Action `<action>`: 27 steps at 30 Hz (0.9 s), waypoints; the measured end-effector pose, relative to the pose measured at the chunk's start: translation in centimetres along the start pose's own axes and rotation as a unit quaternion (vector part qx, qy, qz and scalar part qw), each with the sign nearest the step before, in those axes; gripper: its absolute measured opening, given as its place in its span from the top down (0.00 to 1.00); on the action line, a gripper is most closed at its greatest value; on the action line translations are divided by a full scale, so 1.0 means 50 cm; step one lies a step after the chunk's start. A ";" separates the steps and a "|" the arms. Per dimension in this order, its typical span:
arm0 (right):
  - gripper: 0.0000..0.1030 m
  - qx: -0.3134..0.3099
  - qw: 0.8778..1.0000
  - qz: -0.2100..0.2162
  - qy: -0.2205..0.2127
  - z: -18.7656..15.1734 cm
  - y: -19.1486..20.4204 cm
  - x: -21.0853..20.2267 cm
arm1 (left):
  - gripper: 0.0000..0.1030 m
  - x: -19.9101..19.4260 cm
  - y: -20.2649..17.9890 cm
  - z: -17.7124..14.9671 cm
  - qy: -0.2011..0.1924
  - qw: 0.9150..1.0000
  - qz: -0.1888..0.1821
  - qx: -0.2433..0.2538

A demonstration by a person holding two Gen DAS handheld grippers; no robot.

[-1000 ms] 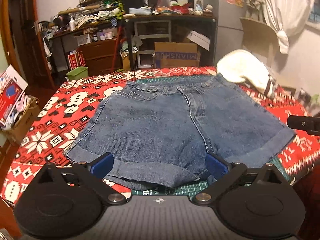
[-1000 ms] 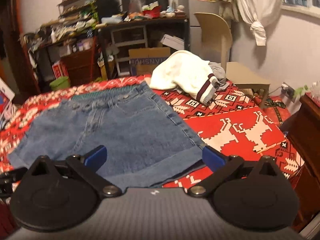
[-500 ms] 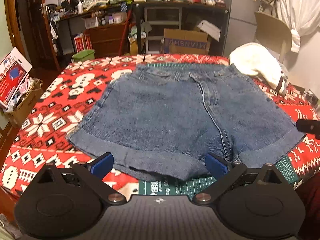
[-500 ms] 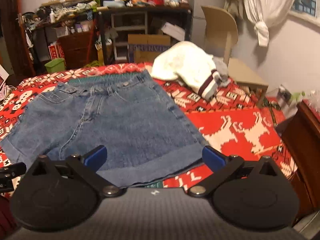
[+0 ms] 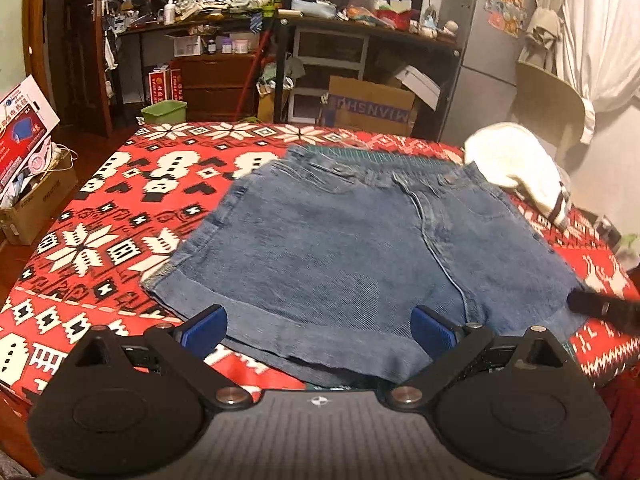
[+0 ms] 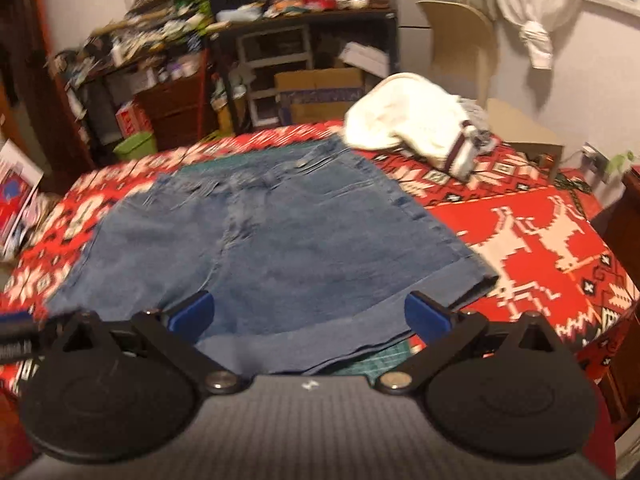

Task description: Fold clothes

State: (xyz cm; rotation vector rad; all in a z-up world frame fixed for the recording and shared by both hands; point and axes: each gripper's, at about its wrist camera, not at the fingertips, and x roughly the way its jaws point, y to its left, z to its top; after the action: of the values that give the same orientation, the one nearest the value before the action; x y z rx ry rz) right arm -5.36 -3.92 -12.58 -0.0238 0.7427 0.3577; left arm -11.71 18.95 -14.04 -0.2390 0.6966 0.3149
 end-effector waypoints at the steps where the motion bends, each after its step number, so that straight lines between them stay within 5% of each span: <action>1: 0.06 -0.010 1.000 0.006 0.004 -0.005 0.013 0.001 | 0.04 0.001 0.010 0.001 -0.001 1.000 -0.003 -0.002; 9: 0.37 -0.081 0.995 0.044 0.034 -0.065 0.143 0.016 | 0.04 0.010 0.079 0.001 0.009 0.998 0.025 0.052; 15: 0.56 -0.148 0.987 0.043 0.043 -0.099 0.232 0.050 | 0.10 0.006 0.122 -0.020 0.035 0.999 -0.015 0.022; 21: 0.56 -0.144 0.985 0.068 0.062 -0.107 0.263 0.074 | 0.11 0.012 0.125 -0.045 0.041 0.999 -0.008 0.025; 27: 0.56 -0.134 0.989 0.041 0.055 -0.117 0.282 0.101 | 0.11 0.019 0.135 -0.049 0.042 0.999 -0.020 -0.003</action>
State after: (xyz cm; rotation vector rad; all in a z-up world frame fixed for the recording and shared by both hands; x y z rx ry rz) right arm -10.38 10.01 -18.79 -0.2686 0.8018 0.5361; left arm -14.90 24.62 -17.26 -0.2721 0.7725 0.2701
